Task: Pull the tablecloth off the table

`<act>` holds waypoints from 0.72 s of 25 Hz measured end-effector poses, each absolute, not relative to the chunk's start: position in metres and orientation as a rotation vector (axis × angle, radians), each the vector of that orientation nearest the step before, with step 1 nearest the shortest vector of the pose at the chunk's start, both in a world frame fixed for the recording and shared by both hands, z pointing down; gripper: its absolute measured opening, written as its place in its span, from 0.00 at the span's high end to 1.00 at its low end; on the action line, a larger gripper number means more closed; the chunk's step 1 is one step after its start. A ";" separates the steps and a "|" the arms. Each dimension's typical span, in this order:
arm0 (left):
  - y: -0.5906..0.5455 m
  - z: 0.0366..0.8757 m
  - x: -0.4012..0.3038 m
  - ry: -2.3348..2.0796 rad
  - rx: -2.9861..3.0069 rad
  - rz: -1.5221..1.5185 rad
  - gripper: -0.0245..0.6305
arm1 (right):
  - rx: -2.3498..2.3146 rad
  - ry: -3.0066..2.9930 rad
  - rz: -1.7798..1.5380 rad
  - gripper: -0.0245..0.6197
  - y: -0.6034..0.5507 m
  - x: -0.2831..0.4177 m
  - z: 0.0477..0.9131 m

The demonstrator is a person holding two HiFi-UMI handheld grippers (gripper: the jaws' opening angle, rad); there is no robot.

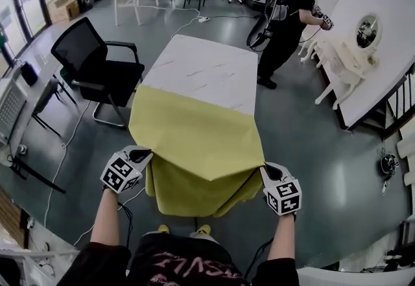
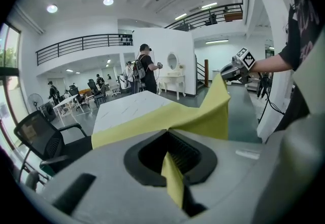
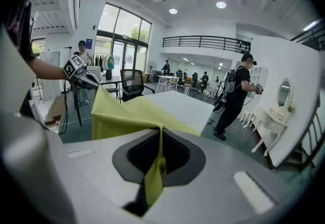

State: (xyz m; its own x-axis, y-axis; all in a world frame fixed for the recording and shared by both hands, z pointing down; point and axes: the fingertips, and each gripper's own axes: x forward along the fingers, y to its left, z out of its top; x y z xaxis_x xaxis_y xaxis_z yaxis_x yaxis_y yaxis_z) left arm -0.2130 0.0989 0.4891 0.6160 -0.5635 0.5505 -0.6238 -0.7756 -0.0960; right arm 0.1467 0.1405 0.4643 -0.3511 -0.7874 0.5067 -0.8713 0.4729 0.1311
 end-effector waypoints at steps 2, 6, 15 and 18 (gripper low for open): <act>0.105 0.481 -0.221 -1.003 2.743 0.835 0.95 | 1.416 -2.212 0.216 0.94 0.152 0.140 0.456; 0.112 0.465 -0.234 -0.996 2.769 0.760 0.95 | 1.503 -2.200 0.219 0.94 0.171 0.130 0.441; 0.118 0.450 -0.254 -1.012 2.788 0.615 0.95 | 1.720 -2.178 0.249 0.94 0.200 0.120 0.423; 0.119 0.447 -0.252 -1.043 2.755 0.523 0.95 | 1.820 -2.190 0.279 0.94 0.202 0.128 0.419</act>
